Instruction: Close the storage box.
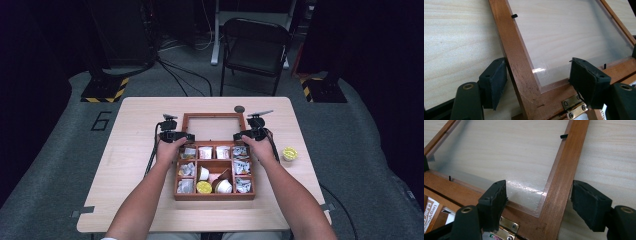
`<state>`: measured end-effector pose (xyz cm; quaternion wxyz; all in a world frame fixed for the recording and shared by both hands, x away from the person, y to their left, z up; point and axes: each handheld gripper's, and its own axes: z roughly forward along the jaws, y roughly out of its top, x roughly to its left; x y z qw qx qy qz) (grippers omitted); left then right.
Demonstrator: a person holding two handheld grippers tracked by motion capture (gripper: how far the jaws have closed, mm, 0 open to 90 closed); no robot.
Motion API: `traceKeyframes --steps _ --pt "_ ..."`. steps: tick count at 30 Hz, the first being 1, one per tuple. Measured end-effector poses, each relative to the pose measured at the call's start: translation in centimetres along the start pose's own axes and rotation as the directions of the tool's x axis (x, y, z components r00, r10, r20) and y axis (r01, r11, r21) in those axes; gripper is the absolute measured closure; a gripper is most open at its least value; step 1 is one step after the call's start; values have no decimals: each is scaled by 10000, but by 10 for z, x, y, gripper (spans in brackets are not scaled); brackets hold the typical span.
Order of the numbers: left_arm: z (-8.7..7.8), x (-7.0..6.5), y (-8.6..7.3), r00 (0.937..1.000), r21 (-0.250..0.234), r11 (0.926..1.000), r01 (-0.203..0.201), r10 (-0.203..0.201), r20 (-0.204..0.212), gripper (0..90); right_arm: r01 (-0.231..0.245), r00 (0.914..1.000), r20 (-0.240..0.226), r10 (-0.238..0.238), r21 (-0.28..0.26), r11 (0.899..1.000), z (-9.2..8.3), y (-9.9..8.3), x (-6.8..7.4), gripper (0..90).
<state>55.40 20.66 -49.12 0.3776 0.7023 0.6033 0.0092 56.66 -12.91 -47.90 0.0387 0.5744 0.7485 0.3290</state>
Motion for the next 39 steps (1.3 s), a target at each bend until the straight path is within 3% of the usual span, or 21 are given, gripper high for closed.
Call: traceKeyframes --steps 16,25,33,39 --pt "2 1 0 10000 -40 10000 -45 45 52 287 -380 9989 -274 381 51 9993 3 1 -4 272" --pt "4 1 0 9997 12 9999 155 -155 214 268 -743 9960 -481 750 158 9971 4 1 -4 269" --pt "6 2 0 9994 -22 9998 204 -204 294 261 -612 9965 -562 615 73 9981 6 1 -6 267" --pt "4 4 1 9991 -47 9997 248 -247 335 291 -1118 9906 -762 1133 240 9934 6 1 -7 284"
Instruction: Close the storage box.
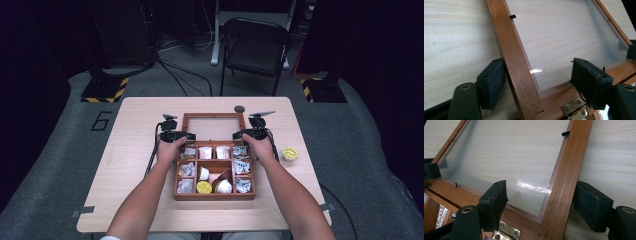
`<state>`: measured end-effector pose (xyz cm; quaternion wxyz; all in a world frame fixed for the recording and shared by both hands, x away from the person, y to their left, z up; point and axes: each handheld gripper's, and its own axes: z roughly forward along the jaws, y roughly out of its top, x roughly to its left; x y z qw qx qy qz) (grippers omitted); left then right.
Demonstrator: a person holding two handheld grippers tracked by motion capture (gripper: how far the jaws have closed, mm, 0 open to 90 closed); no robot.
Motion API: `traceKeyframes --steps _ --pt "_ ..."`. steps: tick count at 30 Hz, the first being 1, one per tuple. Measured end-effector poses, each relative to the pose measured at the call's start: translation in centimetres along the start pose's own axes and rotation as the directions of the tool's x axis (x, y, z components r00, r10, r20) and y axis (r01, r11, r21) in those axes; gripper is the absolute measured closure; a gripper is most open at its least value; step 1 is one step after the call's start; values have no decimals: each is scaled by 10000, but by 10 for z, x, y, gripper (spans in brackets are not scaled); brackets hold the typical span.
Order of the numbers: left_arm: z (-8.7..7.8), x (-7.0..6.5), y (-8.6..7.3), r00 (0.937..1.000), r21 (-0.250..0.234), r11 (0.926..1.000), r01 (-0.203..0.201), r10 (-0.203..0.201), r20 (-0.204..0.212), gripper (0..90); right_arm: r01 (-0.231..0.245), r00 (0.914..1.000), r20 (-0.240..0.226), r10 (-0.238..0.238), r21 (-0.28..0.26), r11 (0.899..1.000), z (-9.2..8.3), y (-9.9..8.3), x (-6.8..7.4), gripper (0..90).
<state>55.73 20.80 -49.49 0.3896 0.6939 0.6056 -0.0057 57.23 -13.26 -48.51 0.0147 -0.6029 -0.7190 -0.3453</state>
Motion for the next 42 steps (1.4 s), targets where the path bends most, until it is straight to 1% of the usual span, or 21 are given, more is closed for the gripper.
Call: traceKeyframes --steps 3,4,8,9,12,13,14,16,19,21,22,23,25,26,29,31,33,35,37,38,42 --pt "0 1 0 9998 -30 9999 162 -161 76 305 -95 9999 -108 94 -117 9999 -2 1 -2 297" --pt "0 1 0 9999 -28 9999 104 -104 58 307 -223 9996 -186 221 -104 9997 -3 1 -2 298" --pt "-2 -1 1 10000 -129 9999 51 -52 -39 317 -256 9995 -199 253 -167 9995 -5 1 -2 299" --pt "-2 -1 1 10000 -183 9998 87 -88 -39 325 3 9999 -128 -6 -255 9997 -5 1 -1 299" --pt "-4 -1 2 10000 -353 9993 84 -83 54 339 26 9999 -114 -30 -333 9994 -8 2 1 304" --pt "-5 -2 2 9998 -451 9988 205 -202 76 342 175 9998 -105 -180 -446 9989 -8 2 0 303" --pt "-6 -2 3 9998 -515 9985 190 -185 104 342 72 9999 -133 -78 -439 9990 -10 2 1 304" --pt "-9 -3 4 9999 -571 9984 26 -19 131 342 247 9996 -122 -255 -596 9979 -12 2 2 305" --pt "-12 -5 4 9998 -796 9968 79 -62 208 342 459 9987 -173 -474 -785 9959 -16 3 3 309" --pt "-15 -5 5 9995 -819 9966 -122 145 268 342 528 9984 -169 -547 -967 9939 -19 3 5 310" --pt "-16 -6 5 9995 -927 9957 -66 94 290 342 563 9981 -187 -585 -1003 9934 -20 3 6 310" --pt "-17 -6 5 9993 -991 9950 -158 190 318 342 714 9972 -150 -734 -1037 9920 -22 3 6 310" --pt "-21 -8 5 9991 -1109 9937 -161 204 373 342 906 9957 -106 -925 -1163 9891 -25 3 9 310" --pt "-23 -8 5 9984 -1114 9931 -364 410 394 342 936 9954 -83 -953 -1235 9879 -26 3 10 310" --pt "-28 -10 6 9975 -1195 9917 -481 538 451 343 1060 9941 -90 -1081 -1311 9857 -31 2 13 310" --pt "-29 -12 6 9978 -1249 9913 -421 481 452 343 1206 9924 -93 -1229 -1355 9834 -34 2 13 310" --pt "-32 -13 6 9974 -1286 9906 -468 533 477 343 1189 9925 -114 -1216 -1387 9832 -37 2 15 310" --pt "-34 -13 6 9968 -1308 9898 -561 630 492 343 1340 9906 -94 -1368 -1440 9805 -39 1 16 310" --pt "-36 -13 6 9952 -1342 9878 -785 856 481 343 1420 9894 -105 -1450 -1449 9792 -41 1 17 310" --pt "-37 -15 6 9959 -1372 9884 -657 736 533 343 1414 9894 -123 -1447 -1444 9794 -43 1 18 310" --pt "-40 -17 5 9926 -1435 9843 -1025 1107 506 344 1587 9867 -113 -1622 -1496 9759 -47 -1 19 324"
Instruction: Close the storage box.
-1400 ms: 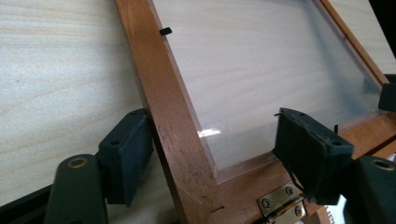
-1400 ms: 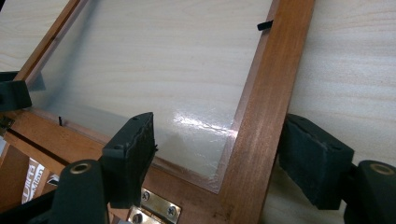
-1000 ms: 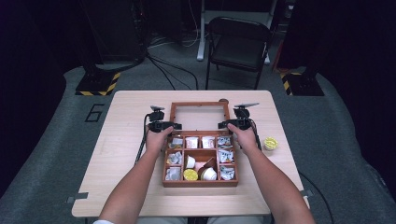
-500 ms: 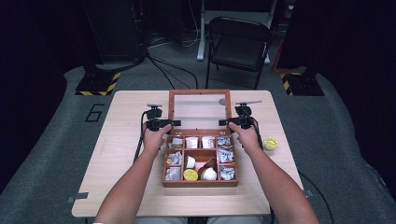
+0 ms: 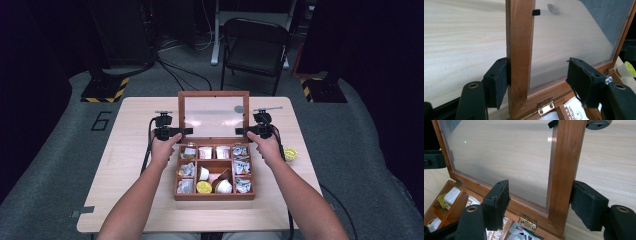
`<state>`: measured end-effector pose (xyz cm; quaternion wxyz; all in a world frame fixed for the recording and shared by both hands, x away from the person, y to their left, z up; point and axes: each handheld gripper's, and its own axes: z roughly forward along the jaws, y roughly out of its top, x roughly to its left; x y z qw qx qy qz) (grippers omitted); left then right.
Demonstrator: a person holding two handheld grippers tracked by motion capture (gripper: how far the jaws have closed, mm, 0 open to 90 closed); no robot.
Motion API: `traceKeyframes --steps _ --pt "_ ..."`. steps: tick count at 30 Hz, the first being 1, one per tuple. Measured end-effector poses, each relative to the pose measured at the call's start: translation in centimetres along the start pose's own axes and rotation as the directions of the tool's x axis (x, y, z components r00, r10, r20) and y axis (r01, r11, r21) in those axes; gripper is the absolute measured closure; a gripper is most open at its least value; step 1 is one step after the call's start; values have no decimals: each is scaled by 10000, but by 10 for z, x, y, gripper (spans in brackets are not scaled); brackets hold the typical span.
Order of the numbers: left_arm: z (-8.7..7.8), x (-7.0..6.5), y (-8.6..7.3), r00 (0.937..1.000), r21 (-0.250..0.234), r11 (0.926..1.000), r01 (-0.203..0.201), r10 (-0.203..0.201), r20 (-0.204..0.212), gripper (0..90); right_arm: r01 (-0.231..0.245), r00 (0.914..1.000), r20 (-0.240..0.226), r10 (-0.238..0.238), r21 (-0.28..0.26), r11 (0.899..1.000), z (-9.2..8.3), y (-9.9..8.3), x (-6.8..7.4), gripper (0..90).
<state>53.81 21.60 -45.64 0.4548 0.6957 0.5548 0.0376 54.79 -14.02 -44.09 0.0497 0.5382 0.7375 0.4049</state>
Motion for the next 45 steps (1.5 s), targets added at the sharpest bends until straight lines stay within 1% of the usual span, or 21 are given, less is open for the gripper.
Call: traceKeyframes --steps 5,7,9,11,13,18,19,20,21,23,29,30,32,33,34,36,37,38,41,44,45 --pt "-3 -1 0 9994 -18 9994 -354 354 59 346 399 9992 28 -399 -19 9992 -4 0 2 333" --pt "-4 -2 0 9996 -79 9997 -246 247 102 346 398 9992 35 -398 -21 9992 -5 -1 3 333" --pt "-6 -2 0 9990 -35 9991 -432 432 137 346 464 9989 24 -464 -44 9989 -7 -1 4 332" --pt "-8 -3 1 9994 -198 9994 -278 282 206 347 533 9986 -9 -533 -65 9986 -9 -1 5 333" --pt "-12 -5 3 9992 -338 9991 -261 271 305 356 610 9981 8 -610 -47 9981 -11 -1 6 333" --pt "-21 -8 6 9973 -490 9976 -491 517 531 365 628 9980 -64 -630 -277 9976 -19 0 9 344" --pt "-22 -7 6 9965 -533 9966 -631 658 515 366 602 9981 -97 -606 -346 9976 -20 0 9 349" --pt "-24 -10 6 9973 -590 9971 -490 520 516 366 650 9977 -144 -657 -414 9970 -22 0 9 352" --pt "-25 -11 6 9970 -619 9967 -534 567 528 366 599 9980 -164 -607 -456 9972 -24 1 10 354" --pt "-30 -13 7 9954 -711 9948 -729 770 562 366 595 9980 -186 -605 -498 9970 -28 1 13 358" --pt "-45 -21 9 9900 -1056 9898 -955 1056 941 381 892 9945 -474 -932 -809 9927 -44 6 21 381" --pt "-47 -22 9 9893 -1075 9887 -1048 1147 899 379 891 9944 -495 -933 -814 9927 -47 6 23 381" --pt "-50 -24 8 9874 -909 9895 -1127 1217 1008 369 1001 9939 -387 -1033 -780 9919 -50 6 26 381" --pt "-51 -24 8 9851 -874 9875 -1311 1397 1002 365 1065 9930 -440 -1100 -763 9914 -51 5 27 381" --pt "-52 -26 7 9855 -839 9879 -1302 1382 987 365 1049 9930 -465 -1087 -780 9914 -52 4 27 381" --pt "-55 -28 6 9829 -806 9853 -1505 1579 947 364 1070 9927 -476 -1111 -808 9910 -54 2 28 379" --pt "-57 -29 6 9824 -810 9850 -1525 1601 963 363 1186 9914 -460 -1227 -834 9894 -55 0 29 378" --pt "-59 -29 6 9783 -805 9812 -1752 1827 973 362 1210 9910 -476 -1252 -832 9892 -56 -1 29 378" --pt "-66 -31 6 9764 -1000 9797 -1736 1845 1120 360 1318 9891 -542 -1371 -907 9871 -60 -4 29 379" --pt "-73 -33 6 9751 -1223 9789 -1638 1794 1301 361 1251 9886 -704 -1330 -1068 9864 -66 -4 30 383" --pt "-74 -33 6 9739 -1251 9770 -1725 1882 1266 361 1318 9873 -743 -1407 -1134 9848 -67 -4 30 385"
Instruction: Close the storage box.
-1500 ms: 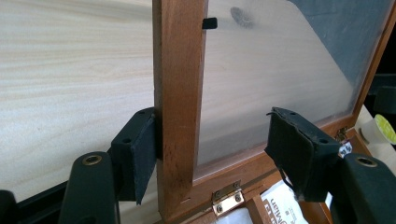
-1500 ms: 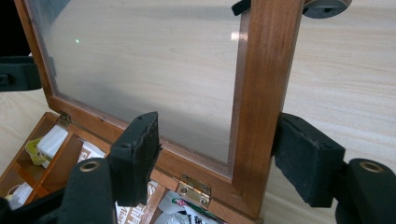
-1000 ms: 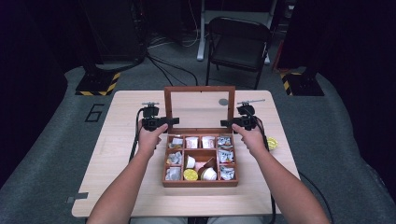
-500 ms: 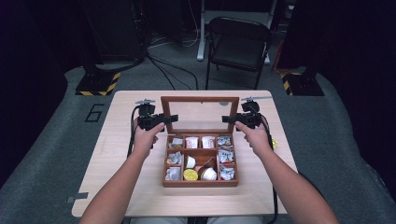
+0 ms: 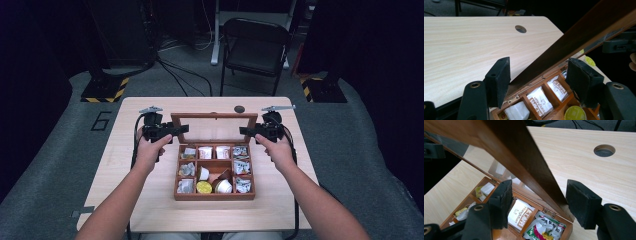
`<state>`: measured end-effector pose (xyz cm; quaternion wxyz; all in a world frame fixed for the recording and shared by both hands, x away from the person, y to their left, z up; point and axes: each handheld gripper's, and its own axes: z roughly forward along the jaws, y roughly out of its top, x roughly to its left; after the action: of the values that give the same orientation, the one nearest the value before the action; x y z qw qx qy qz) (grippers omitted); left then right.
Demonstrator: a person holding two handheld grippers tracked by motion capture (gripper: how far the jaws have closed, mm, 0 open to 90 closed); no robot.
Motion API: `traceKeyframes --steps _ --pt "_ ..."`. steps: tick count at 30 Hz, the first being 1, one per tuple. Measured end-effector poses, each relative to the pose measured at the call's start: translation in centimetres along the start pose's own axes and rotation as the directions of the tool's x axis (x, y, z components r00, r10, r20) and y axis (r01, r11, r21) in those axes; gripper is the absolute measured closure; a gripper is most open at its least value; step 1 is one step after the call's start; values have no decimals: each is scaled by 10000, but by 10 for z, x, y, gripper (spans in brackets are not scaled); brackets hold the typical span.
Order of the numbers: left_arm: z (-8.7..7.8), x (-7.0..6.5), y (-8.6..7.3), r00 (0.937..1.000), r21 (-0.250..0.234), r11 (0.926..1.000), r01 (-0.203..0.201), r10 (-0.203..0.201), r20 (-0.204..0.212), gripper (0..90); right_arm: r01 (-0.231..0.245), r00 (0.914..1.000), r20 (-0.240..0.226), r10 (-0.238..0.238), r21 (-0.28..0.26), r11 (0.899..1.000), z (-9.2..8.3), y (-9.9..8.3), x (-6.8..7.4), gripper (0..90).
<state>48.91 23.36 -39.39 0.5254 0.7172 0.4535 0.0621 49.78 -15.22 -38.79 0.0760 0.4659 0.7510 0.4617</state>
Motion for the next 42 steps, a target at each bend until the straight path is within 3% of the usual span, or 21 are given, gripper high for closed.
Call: traceKeyframes --steps 7,20,27,31,42 --pt "-11 -9 5 9996 65 9996 -261 261 -69 365 68 9999 -102 -70 -229 9997 -9 -1 2 393" --pt "-23 -18 3 9986 134 9985 -534 535 -45 364 500 9986 -138 -502 -159 9986 -24 -1 13 398" --pt "-32 -21 -1 9983 152 9982 -575 576 -85 365 664 9976 -194 -669 -254 9975 -34 -2 20 397" --pt "-38 -24 -3 9990 36 9991 -430 430 100 384 856 9958 -286 -865 -291 9959 -39 -3 22 401" --pt "-46 -32 -8 9962 101 9962 -866 867 -77 439 1239 9917 -336 -1245 -196 9921 -48 -5 26 427"
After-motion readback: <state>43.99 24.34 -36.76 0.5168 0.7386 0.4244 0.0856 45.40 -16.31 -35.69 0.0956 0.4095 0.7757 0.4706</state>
